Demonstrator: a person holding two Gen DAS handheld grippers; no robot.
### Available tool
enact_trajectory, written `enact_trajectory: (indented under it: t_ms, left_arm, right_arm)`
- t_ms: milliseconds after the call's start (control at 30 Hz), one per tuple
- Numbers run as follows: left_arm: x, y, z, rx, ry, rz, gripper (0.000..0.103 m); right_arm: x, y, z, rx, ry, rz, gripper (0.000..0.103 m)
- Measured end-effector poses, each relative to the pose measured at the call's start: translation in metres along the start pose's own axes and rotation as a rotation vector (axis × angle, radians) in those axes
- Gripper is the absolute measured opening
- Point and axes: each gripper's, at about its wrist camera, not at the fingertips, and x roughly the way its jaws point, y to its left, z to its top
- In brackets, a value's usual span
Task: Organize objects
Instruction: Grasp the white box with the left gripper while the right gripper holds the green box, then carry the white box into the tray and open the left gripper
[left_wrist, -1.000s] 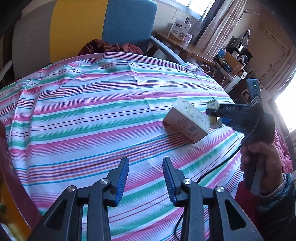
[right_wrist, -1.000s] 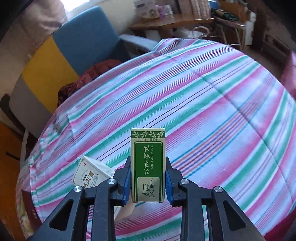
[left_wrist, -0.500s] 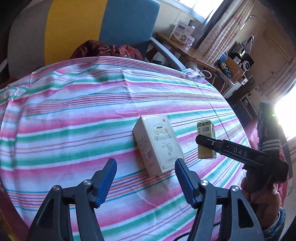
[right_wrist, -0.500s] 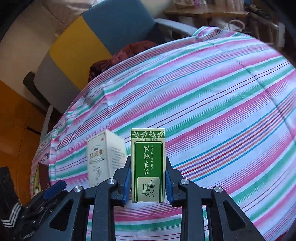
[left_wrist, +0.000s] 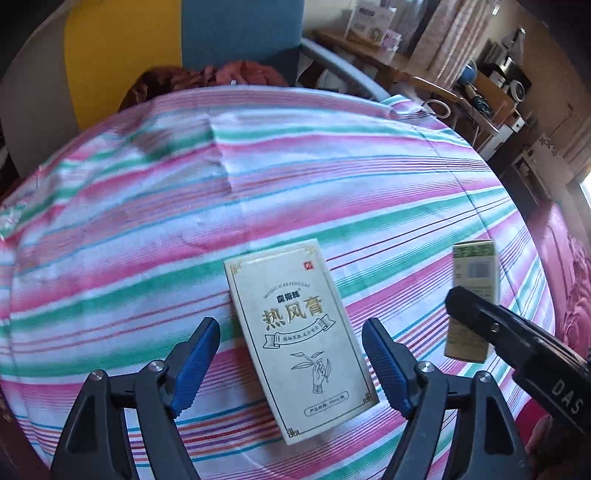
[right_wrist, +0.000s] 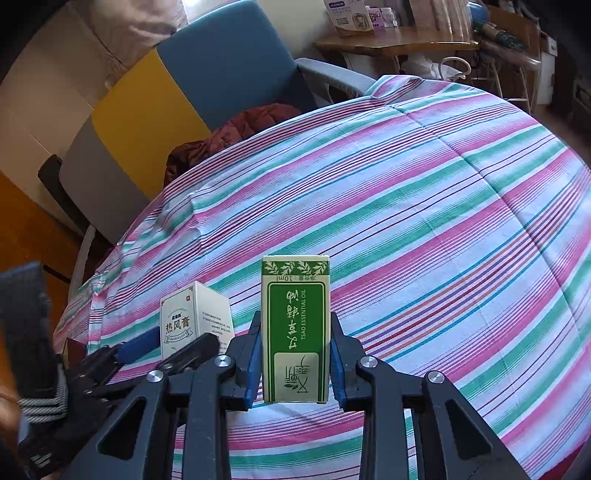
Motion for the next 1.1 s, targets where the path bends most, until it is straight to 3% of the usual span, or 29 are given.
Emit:
enact_trajectory:
  t_ms: [67,133,233,400,667,1100]
  left_arm:
    - [0.006,0.001,-0.005,0.009,0.015,-0.011,0.059]
    - [0.005,0.002,-0.014,0.044,-0.013,0.007,0.051]
    - [-0.011,0.011,-0.031,0.059,-0.061,-0.002,0.051]
    - [-0.056,0.033,-0.068,0.075,-0.173,0.070,0.051]
    - [-0.124,0.072,-0.118,-0.002,-0.290,0.131,0.051]
    - [-0.194,0.125,-0.177,-0.108,-0.398,0.193,0.051]
  right_arm:
    - [0.001,0.001,0.000,-0.017,0.002,-0.017,0.031]
    - [0.004,0.004,-0.001,-0.037,0.012,-0.024,0.031]
    - [0.007,0.014,-0.004,-0.095,0.035,0.010,0.031]
    - [0.016,0.038,-0.017,-0.227,0.082,0.015,0.031]
    - [0.021,0.064,-0.033,-0.366,0.084,0.037,0.031]
    - [0.050,0.080,-0.054,-0.504,0.152,-0.068,0.031]
